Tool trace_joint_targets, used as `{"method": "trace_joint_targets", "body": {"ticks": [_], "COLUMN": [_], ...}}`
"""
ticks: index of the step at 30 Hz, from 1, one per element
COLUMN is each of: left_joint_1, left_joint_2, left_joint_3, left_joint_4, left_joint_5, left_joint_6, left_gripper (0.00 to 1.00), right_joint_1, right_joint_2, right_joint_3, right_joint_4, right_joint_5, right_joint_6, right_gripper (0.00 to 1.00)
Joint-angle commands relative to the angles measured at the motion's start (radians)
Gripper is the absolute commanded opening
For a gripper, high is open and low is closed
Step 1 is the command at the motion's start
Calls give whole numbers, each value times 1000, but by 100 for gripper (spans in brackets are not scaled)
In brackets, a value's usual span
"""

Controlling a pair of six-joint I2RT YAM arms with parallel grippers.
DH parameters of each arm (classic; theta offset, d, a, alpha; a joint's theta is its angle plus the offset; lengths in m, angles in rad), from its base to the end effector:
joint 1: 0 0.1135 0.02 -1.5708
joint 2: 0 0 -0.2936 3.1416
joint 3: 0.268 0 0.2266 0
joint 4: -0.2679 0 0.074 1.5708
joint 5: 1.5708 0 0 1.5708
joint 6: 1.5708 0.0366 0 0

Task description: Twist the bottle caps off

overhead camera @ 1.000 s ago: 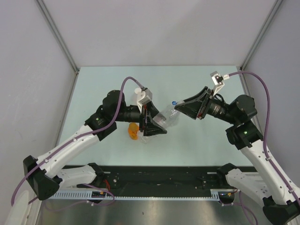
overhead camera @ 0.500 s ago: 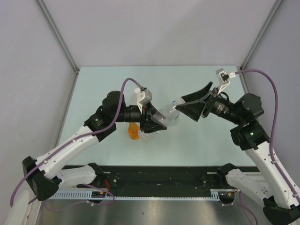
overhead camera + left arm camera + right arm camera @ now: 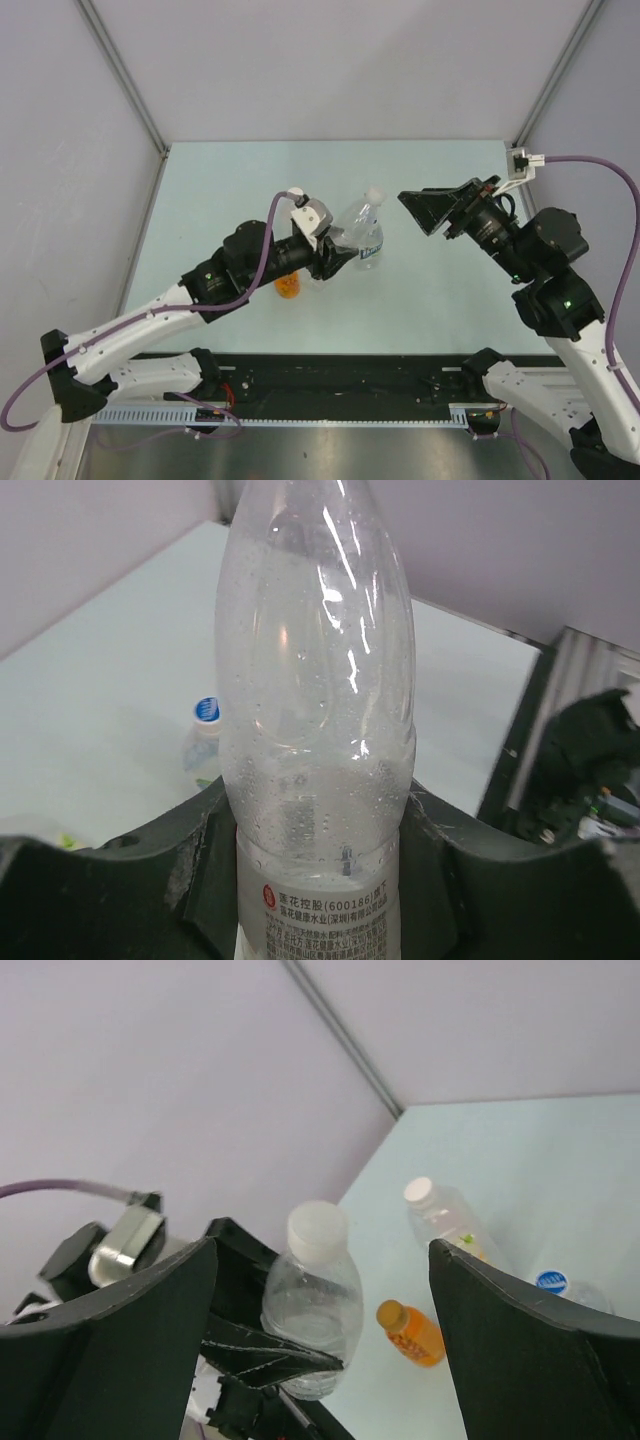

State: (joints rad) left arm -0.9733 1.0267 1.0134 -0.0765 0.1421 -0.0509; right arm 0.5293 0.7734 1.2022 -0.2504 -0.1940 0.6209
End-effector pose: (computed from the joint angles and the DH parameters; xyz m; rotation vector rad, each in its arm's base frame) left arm 0.1066 -0.1659 0.4119 0.8730 1.5032 -0.8846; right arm 0.0757 0.0525 0.4835 -0.1040 1.4817 1.0807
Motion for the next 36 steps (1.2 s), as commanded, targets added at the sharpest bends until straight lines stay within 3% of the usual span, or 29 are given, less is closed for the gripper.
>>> {"method": "trace_joint_targets", "body": {"ticks": [1, 5, 9, 11, 13, 18, 32, 36], "left_joint_1": [-105, -192, -261, -272, -280, -289, -321, -326], "left_joint_2": [-5, 39, 107, 115, 121, 108, 95, 88], "left_joint_3": [-15, -10, 11, 10, 10, -1, -16, -19], "left_joint_4": [72, 110, 118, 136, 139, 150, 162, 161], "left_joint_5": [-439, -672, -751, -759, -763, -766, -769, -774], "left_joint_6": [48, 95, 143, 151, 151, 149, 161, 164], "left_gripper": [0, 0, 0, 0, 0, 0, 0, 0], "right_joint_1": [63, 188, 256, 270, 284, 290, 284, 282], "right_joint_2": [29, 41, 67, 81, 84, 95, 138, 153], "right_joint_3": [22, 22, 22, 22, 22, 22, 22, 22], "right_joint_4": [-76, -53, -32, -30, -26, -39, -20, -9], "right_joint_5": [224, 332, 392, 403, 415, 442, 446, 433], "right_joint_6": [8, -18, -26, -26, -32, -26, -21, -23], "right_gripper": [89, 88, 83, 79, 69, 61, 60, 52]}}
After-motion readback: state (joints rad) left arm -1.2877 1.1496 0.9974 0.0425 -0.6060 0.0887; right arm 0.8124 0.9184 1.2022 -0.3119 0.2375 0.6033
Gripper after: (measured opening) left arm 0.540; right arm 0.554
